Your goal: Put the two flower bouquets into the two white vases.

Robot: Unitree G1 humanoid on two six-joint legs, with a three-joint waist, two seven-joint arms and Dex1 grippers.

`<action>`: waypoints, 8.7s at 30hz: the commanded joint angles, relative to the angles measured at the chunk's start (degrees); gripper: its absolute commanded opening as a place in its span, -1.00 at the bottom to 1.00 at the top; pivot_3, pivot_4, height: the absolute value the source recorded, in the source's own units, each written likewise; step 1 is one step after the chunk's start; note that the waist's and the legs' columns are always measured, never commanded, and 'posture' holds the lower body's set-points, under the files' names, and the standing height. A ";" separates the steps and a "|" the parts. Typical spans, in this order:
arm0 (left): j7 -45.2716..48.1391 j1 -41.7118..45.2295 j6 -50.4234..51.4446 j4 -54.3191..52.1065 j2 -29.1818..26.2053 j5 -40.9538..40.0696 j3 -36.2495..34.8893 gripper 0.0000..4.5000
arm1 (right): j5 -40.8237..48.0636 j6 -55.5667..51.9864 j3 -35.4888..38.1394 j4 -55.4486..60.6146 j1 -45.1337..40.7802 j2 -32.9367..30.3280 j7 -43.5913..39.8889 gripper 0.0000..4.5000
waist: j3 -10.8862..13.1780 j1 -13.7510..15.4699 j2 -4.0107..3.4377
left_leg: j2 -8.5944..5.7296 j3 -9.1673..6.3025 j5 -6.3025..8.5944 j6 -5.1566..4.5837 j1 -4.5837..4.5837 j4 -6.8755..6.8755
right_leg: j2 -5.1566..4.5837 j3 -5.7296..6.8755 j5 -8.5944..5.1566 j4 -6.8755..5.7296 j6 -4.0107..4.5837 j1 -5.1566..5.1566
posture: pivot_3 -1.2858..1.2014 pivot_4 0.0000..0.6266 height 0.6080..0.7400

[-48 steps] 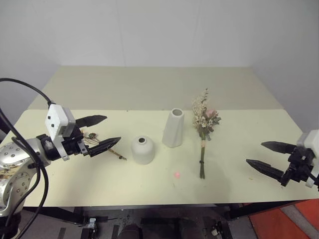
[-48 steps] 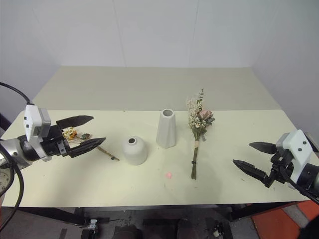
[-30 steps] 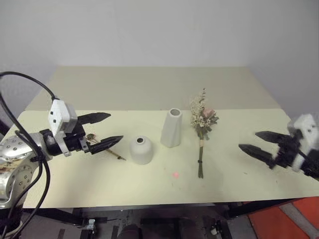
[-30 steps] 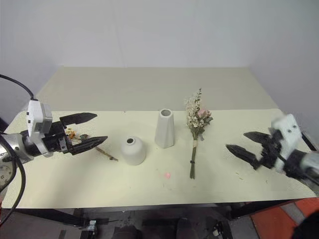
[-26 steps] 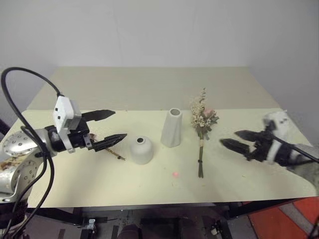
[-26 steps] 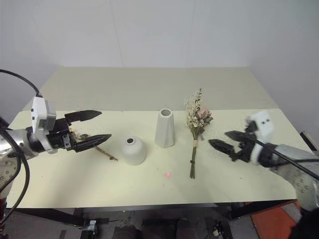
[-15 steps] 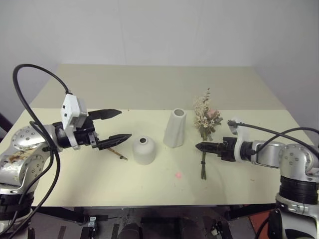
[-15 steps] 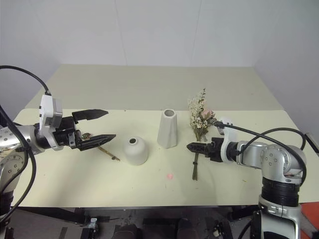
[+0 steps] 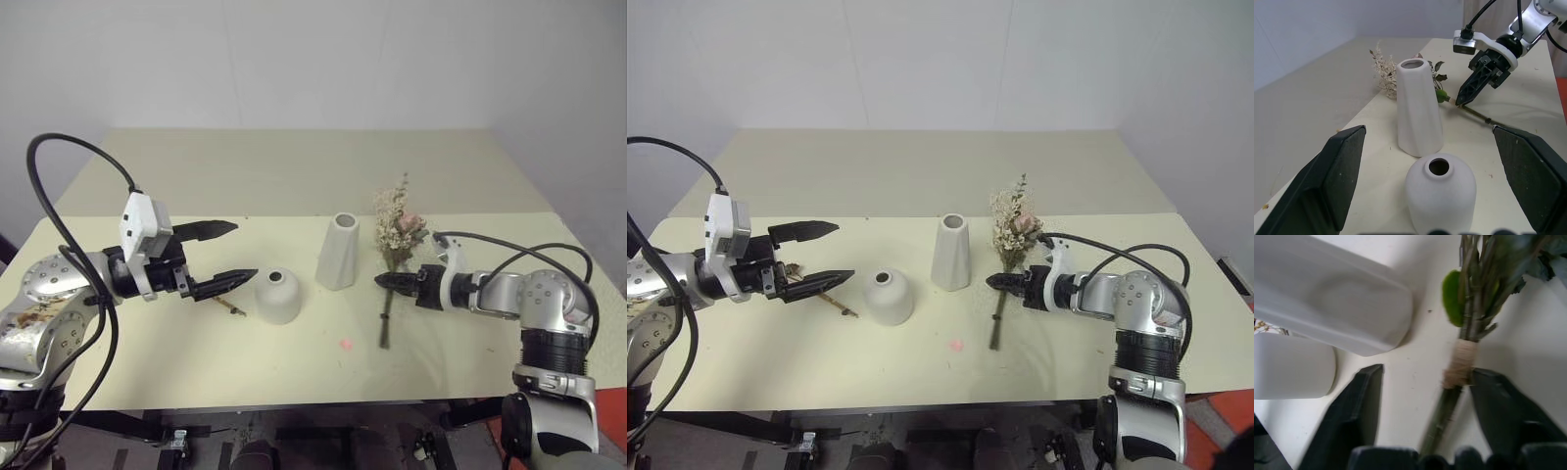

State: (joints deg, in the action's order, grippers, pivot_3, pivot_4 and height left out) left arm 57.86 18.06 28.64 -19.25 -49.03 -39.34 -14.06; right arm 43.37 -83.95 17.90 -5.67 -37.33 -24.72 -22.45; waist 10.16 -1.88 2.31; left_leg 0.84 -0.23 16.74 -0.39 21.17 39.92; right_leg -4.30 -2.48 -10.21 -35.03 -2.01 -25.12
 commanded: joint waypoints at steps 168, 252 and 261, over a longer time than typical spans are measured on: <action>-70.56 33.48 63.86 19.79 5.91 -16.37 6.14 1.00 | -8.39 51.80 -8.94 23.69 8.79 -27.85 -39.56 0.98 | 0.14 0.27 0.05 | -0.10 -0.30 -0.02 0.05 -0.04 -0.07 | -0.11 0.10 0.01 -0.05 -0.01 -0.05 | 0.03 -0.52 1.00; -92.92 25.57 37.43 15.30 -2.68 -45.18 5.04 -0.99 | -9.43 53.92 -6.08 19.72 12.40 -30.86 -45.08 1.00 | 0.13 2.25 0.06 | -0.35 -0.44 -0.40 0.73 -0.04 -0.14 | -0.18 0.15 0.05 -0.01 0.07 0.00 | 0.03 -0.52 1.00; -32.78 16.97 8.09 12.03 -5.76 -19.06 3.14 -0.99 | -3.49 49.40 -4.23 21.83 13.46 -31.24 -45.43 1.00 | 0.12 2.11 0.05 | -0.29 -0.30 -0.34 0.61 -0.01 -0.15 | -0.15 0.14 0.03 0.06 0.09 0.02 | 0.03 -0.52 1.00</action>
State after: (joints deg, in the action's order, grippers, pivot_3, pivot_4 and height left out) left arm 17.02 34.56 41.33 -6.93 -54.45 -61.05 -8.69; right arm 37.60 -33.57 10.87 14.32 -23.76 -55.09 -67.51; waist 10.28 0.23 2.35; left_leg 0.57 -0.53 16.42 0.18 21.18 39.78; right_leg -4.45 -2.34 -10.18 -34.96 -1.93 -25.10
